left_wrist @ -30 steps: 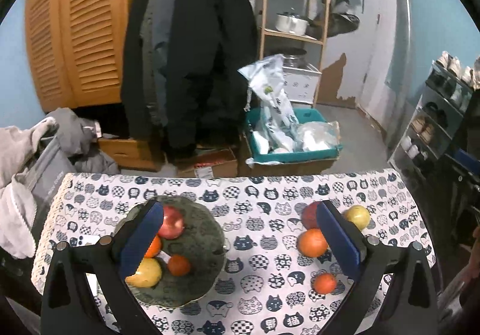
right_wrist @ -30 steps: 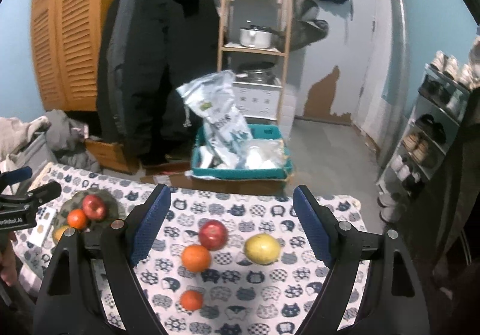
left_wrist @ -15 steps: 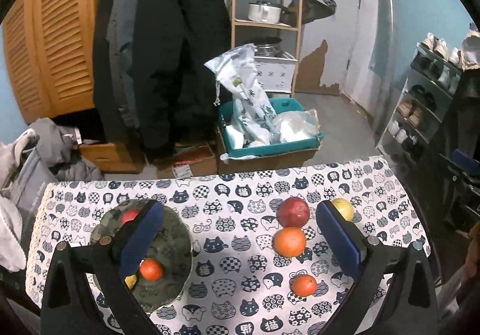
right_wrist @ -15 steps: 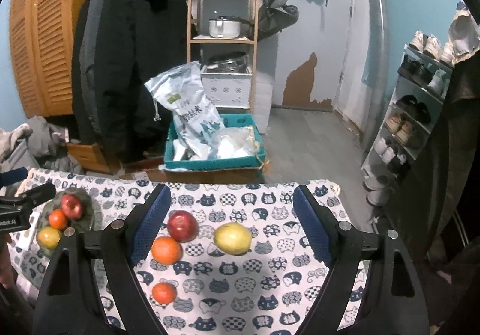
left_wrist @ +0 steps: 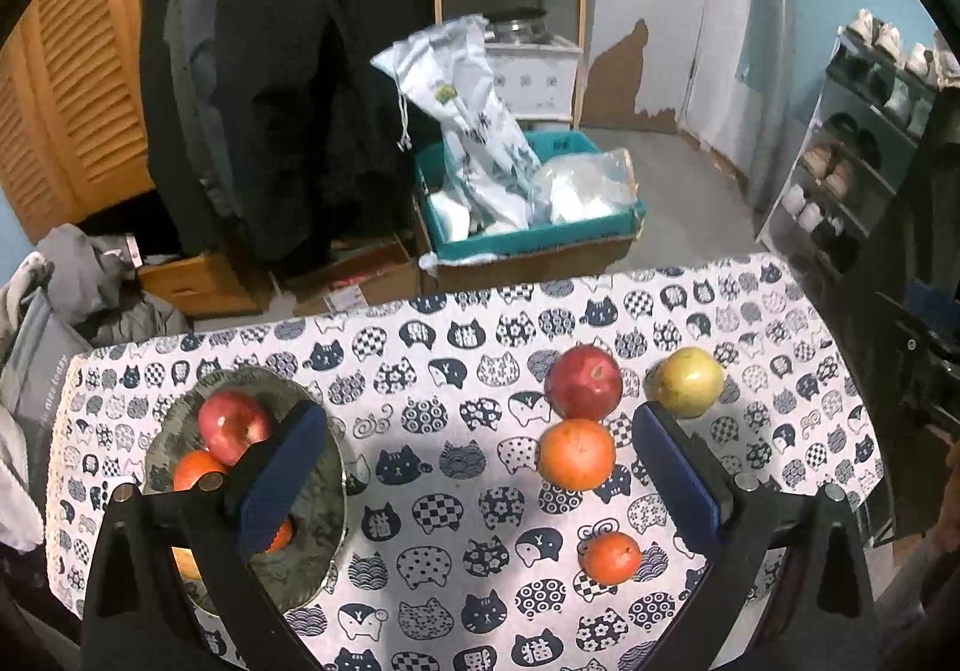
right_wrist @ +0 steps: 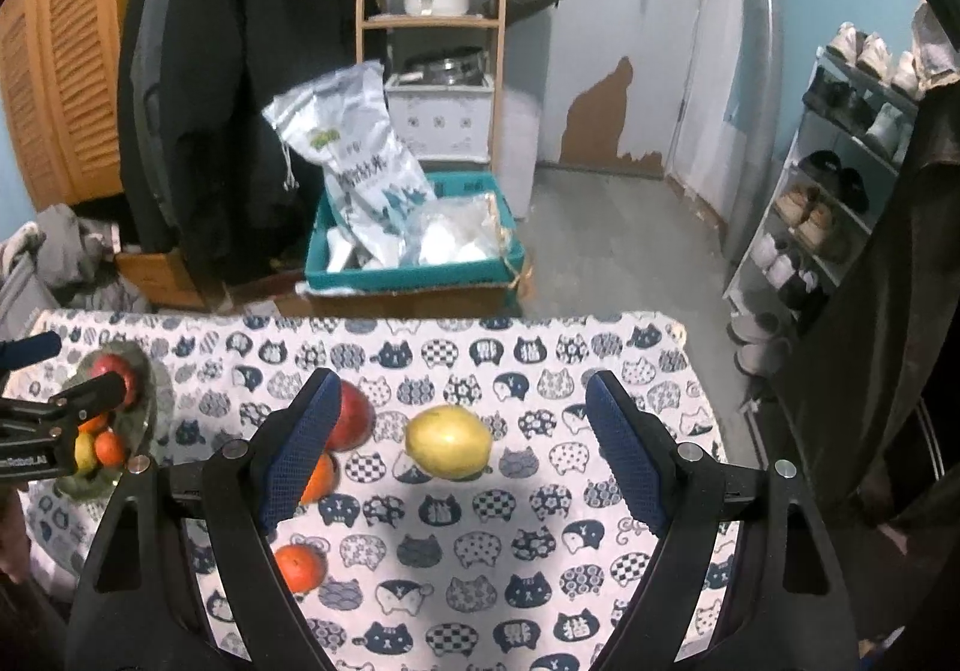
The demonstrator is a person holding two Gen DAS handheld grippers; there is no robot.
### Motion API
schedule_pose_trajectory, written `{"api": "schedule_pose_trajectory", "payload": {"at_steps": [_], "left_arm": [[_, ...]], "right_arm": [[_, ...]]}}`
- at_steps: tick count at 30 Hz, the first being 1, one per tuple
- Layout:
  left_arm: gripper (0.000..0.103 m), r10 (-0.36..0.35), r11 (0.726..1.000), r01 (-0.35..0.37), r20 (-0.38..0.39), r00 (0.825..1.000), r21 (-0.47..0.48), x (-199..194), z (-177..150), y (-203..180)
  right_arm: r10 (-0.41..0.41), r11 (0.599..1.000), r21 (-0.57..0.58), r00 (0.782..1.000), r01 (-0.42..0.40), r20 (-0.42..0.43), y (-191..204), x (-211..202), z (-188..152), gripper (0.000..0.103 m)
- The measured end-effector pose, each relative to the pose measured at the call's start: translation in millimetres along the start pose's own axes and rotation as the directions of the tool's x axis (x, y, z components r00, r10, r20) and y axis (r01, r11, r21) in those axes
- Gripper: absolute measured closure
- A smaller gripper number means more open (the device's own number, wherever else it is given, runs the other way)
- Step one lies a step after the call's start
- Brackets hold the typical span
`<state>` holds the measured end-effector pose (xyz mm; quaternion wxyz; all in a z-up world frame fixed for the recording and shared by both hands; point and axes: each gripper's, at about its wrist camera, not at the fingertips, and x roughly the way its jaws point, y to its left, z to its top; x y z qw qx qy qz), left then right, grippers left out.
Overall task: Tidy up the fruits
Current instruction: 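Move left tool onto medium orange while right tool moves onto yellow-green pear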
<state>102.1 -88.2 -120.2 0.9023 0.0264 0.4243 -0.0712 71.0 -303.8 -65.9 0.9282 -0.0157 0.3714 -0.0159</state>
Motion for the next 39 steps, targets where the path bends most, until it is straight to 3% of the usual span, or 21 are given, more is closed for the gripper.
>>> {"api": "schedule_pose_trajectory", "payload": {"at_steps": [10,16,25,39], "left_arm": [[0.001,-0.011,1.000,0.012,-0.088,0.996,0.013,43,-7,-15],[0.001,-0.024,1.000,0.026,-0.206,0.978,0.006,92,-21,-27],[0.001,-0.020,1.000,0.026,-0.295,0.955,0.017,140,-28,-41],[0.001,-0.088,0.995,0.100,-0.397,0.914,0.010,187,-44,-61]], "right_arm": [[0.010,1.000,-0.021,0.991,-0.013,-0.134,-3,45,-18,0.020],[0.006,0.999,-0.034,0.971,-0.015,-0.237,-4,80,-37,0.020],[0.044,0.999,0.026,0.925,-0.037,-0.378,-16,138,-71,0.020],[0.068,0.998,0.041,0.899,-0.055,-0.433,-23,171,-79,0.020]]}}
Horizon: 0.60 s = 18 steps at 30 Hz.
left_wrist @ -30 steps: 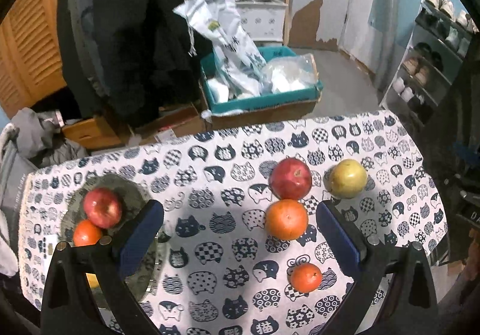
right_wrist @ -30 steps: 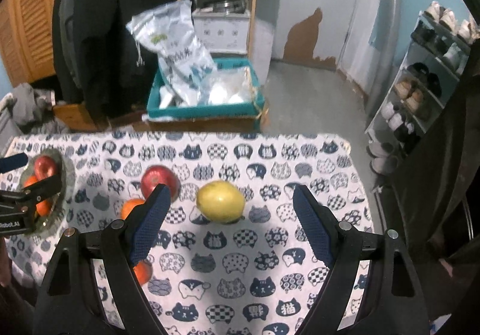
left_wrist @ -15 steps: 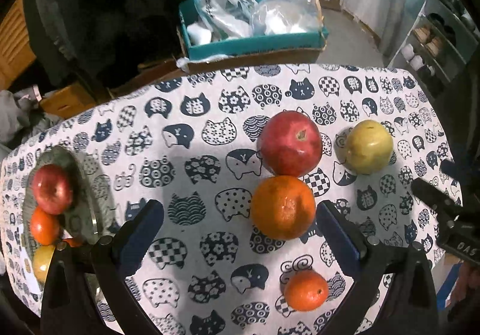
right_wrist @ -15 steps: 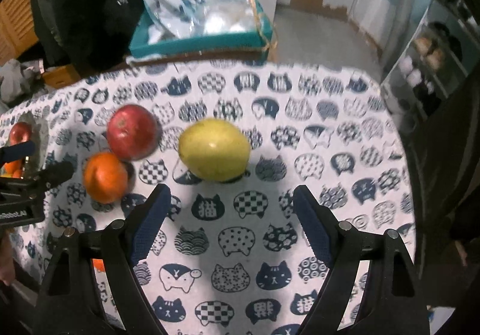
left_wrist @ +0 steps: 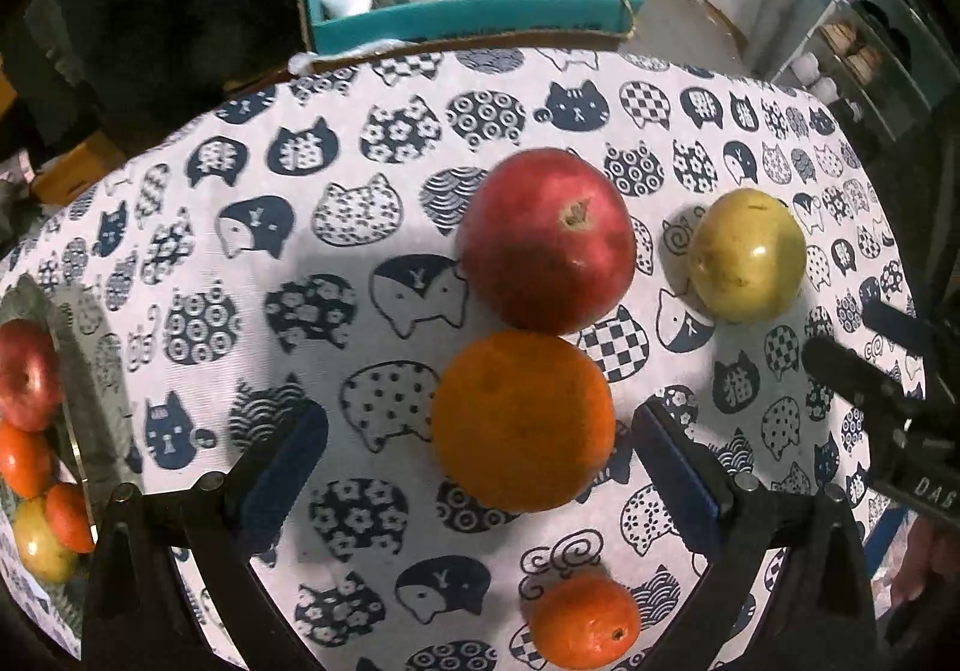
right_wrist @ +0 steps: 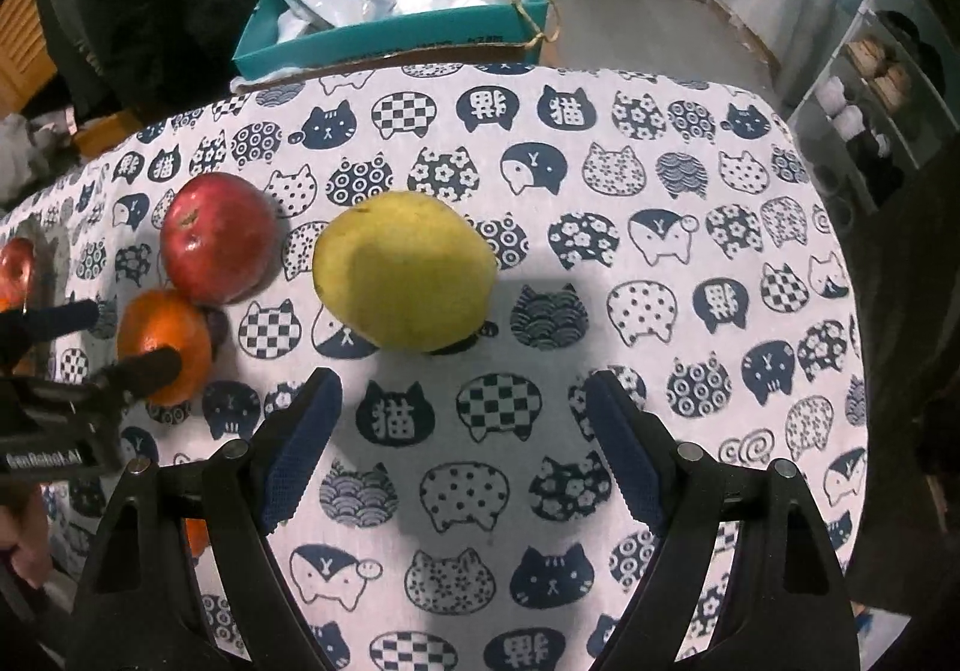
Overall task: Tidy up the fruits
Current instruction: 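Move left tool onto medium orange while right tool moves onto yellow-green pear, then close left tool on medium orange while right tool grasps yellow-green pear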
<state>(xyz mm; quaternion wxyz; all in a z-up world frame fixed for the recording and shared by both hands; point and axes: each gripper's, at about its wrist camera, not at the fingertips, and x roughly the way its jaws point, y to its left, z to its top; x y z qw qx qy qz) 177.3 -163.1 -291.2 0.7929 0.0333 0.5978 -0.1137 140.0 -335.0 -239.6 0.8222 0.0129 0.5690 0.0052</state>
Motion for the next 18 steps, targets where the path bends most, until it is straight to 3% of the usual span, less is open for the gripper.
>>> {"api": "schedule_pose_trajectory", "payload": {"at_steps": [3,10,13,18], "left_arm": [[0.004,0.001,1.000,-0.001,-0.016,1.000,0.008,8,2,-1],[0.037,-0.129,0.992,0.128,-0.032,0.991,-0.019,14,0,1],[0.038,-0.077,0.997,0.077,-0.012,0.997,0.006,10,-1,0],[0.038,-0.076,0.997,0.076,0.000,0.997,0.004,8,-2,6]], "right_arm": [[0.024,1.000,0.004,1.000,-0.024,-0.004,1,6,7,0.020],[0.044,0.998,-0.038,0.998,-0.046,-0.044,12,28,18,0.020],[0.043,0.996,-0.070,0.997,-0.047,-0.058,18,38,24,0.020],[0.045,0.994,-0.098,0.996,-0.053,-0.079,25,56,30,0.020]]}}
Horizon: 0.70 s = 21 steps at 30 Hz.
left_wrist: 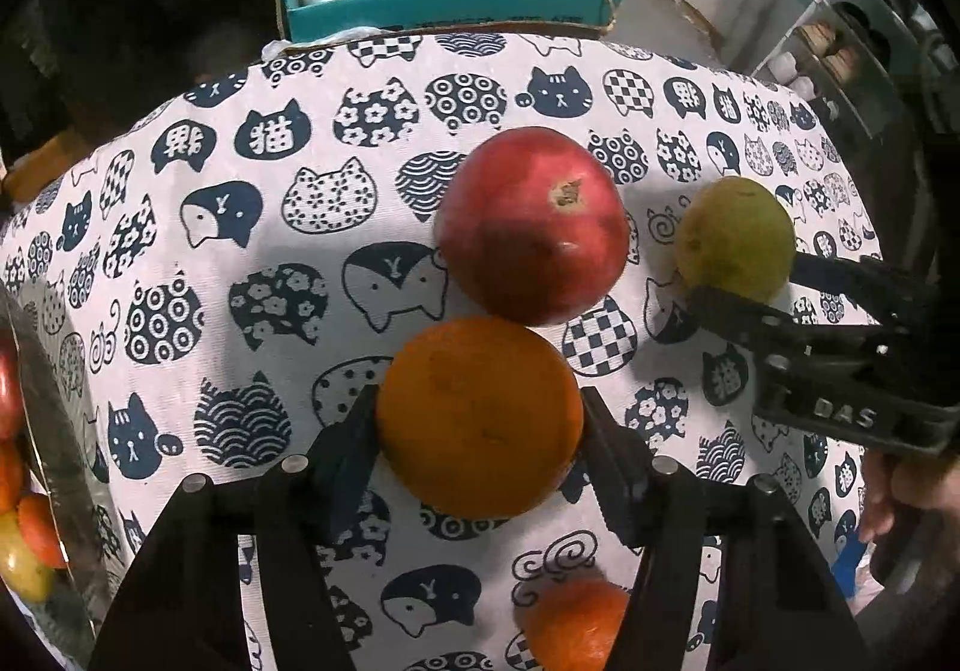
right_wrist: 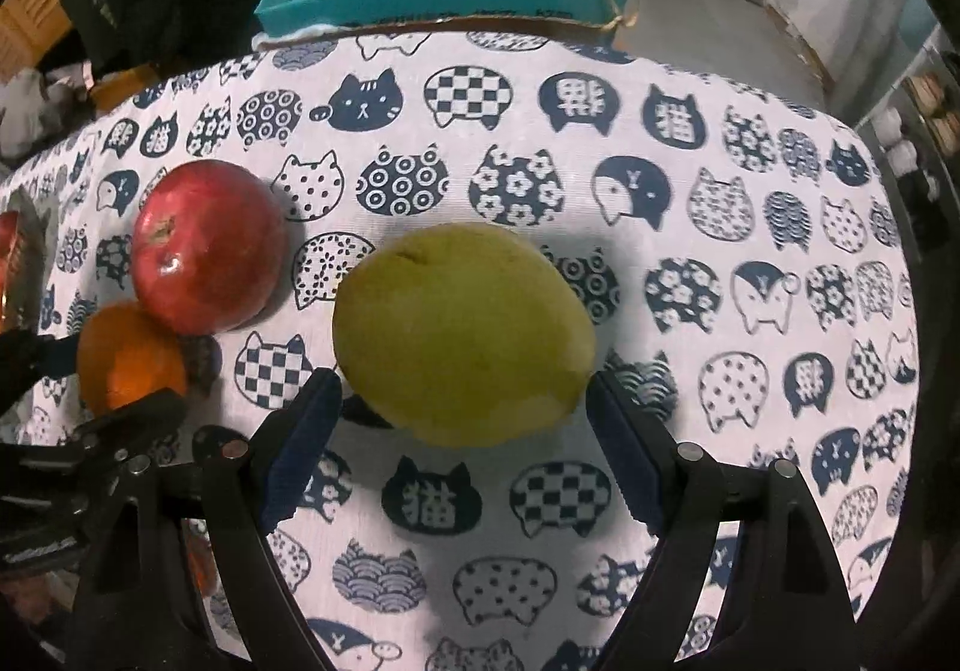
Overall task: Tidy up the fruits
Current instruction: 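Close left tool on medium orange while right tool grasps yellow-green pear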
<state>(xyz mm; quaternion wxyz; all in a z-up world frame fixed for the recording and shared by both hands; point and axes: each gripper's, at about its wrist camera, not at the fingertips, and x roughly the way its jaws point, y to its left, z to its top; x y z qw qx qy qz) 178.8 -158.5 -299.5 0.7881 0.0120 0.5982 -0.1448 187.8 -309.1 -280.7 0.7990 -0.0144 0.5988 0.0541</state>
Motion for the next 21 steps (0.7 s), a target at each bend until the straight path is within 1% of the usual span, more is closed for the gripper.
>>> {"api": "schedule_pose_trajectory", "payload": {"at_steps": [2,5,13,18,21], "left_arm": [[0.038,0.013,1.000,-0.013,0.007,1.000,0.004,-2,1,4],[0.038,0.012,1.000,-0.012,0.013,1.000,-0.013,-4,1,11],[0.038,0.009,0.999,-0.008,0.018,1.000,-0.036,-8,-3,22],[0.038,0.013,0.999,-0.012,0.030,0.999,-0.040,-12,-3,22],[0.038,0.016,0.999,-0.014,0.045,0.999,-0.049,-17,-4,24]], "right_arm": [[0.003,1.000,-0.004,1.000,-0.003,-0.002,2,6,3,0.020],[-0.023,1.000,-0.010,1.000,0.023,0.000,3,12,7,0.020],[-0.013,1.000,0.011,1.000,0.013,0.014,-1,20,12,0.020],[-0.021,1.000,0.017,0.999,0.021,0.044,1,19,8,0.022],[-0.027,0.999,0.025,0.998,0.026,0.062,1,14,0,0.023]]}}
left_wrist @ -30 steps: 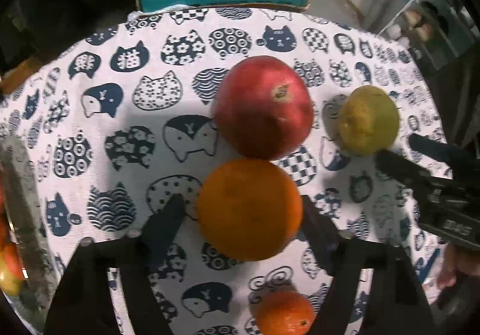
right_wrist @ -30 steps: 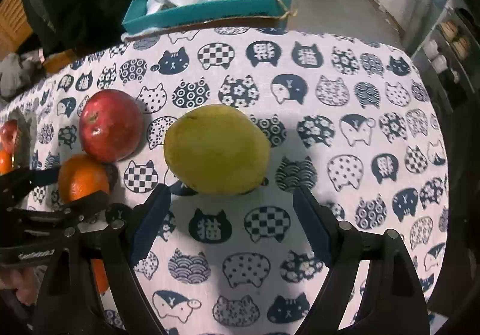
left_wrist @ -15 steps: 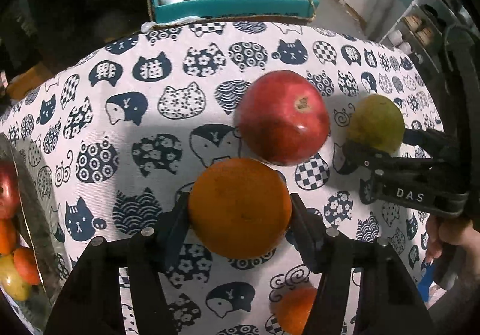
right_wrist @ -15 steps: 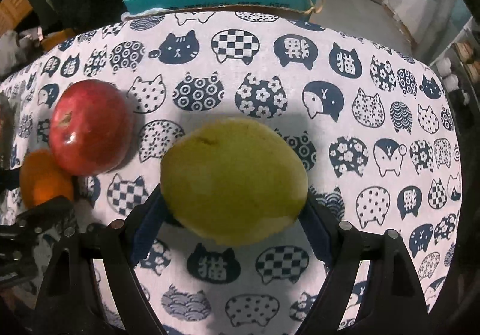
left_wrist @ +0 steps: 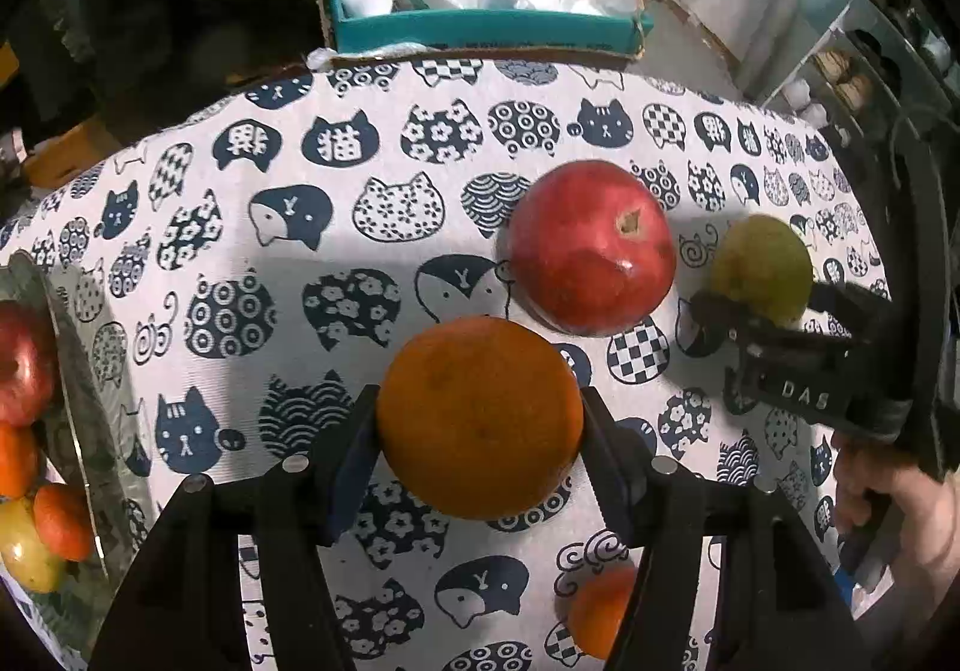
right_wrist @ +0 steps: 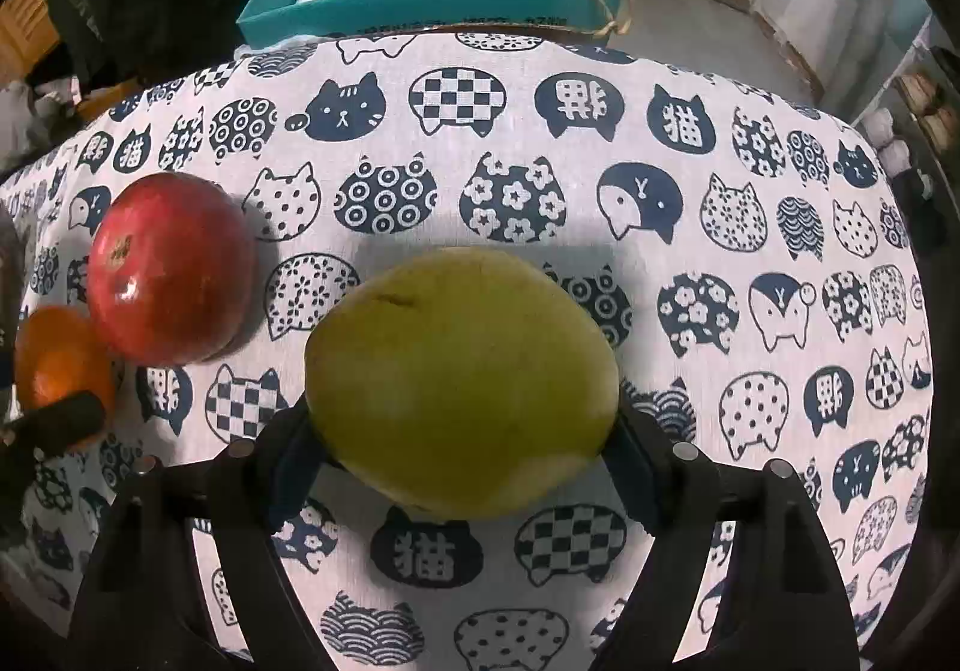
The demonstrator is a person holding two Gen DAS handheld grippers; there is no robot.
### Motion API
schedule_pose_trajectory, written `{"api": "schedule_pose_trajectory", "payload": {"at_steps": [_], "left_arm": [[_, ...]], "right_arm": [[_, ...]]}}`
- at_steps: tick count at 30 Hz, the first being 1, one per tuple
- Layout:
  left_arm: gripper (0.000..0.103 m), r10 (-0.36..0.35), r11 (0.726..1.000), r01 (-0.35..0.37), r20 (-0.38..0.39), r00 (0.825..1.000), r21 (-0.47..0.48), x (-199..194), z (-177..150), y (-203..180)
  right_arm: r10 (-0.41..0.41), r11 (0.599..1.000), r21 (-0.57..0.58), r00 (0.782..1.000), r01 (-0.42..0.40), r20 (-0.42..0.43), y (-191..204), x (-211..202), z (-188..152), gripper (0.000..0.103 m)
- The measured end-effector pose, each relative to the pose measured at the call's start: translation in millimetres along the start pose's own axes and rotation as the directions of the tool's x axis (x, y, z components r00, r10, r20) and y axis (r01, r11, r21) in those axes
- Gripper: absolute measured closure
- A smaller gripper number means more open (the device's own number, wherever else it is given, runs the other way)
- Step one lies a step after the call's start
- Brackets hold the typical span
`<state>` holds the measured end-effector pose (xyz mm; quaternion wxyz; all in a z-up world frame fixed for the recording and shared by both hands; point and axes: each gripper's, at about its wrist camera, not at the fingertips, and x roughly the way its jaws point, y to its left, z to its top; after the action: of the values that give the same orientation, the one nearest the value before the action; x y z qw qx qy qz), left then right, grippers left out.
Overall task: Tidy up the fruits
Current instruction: 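Close left tool on medium orange while right tool grasps yellow-green pear, then lift medium orange with left tool while right tool lifts pear toward bowl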
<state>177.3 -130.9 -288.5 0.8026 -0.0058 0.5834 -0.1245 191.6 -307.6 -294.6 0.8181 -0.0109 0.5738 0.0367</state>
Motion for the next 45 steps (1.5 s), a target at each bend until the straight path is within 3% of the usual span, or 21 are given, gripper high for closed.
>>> {"api": "schedule_pose_trajectory", "payload": {"at_steps": [23,45], "left_arm": [[0.039,0.005,1.000,-0.003,0.135,0.991,-0.019,-72,-17,6],[0.039,0.001,1.000,0.003,0.312,0.950,-0.012,-164,-32,9]], "right_arm": [[0.012,0.999,0.042,0.989,-0.019,0.149,14,-92,-32,0.023],[0.043,0.999,0.011,0.937,-0.050,0.347,29,-194,-34,0.023]]}}
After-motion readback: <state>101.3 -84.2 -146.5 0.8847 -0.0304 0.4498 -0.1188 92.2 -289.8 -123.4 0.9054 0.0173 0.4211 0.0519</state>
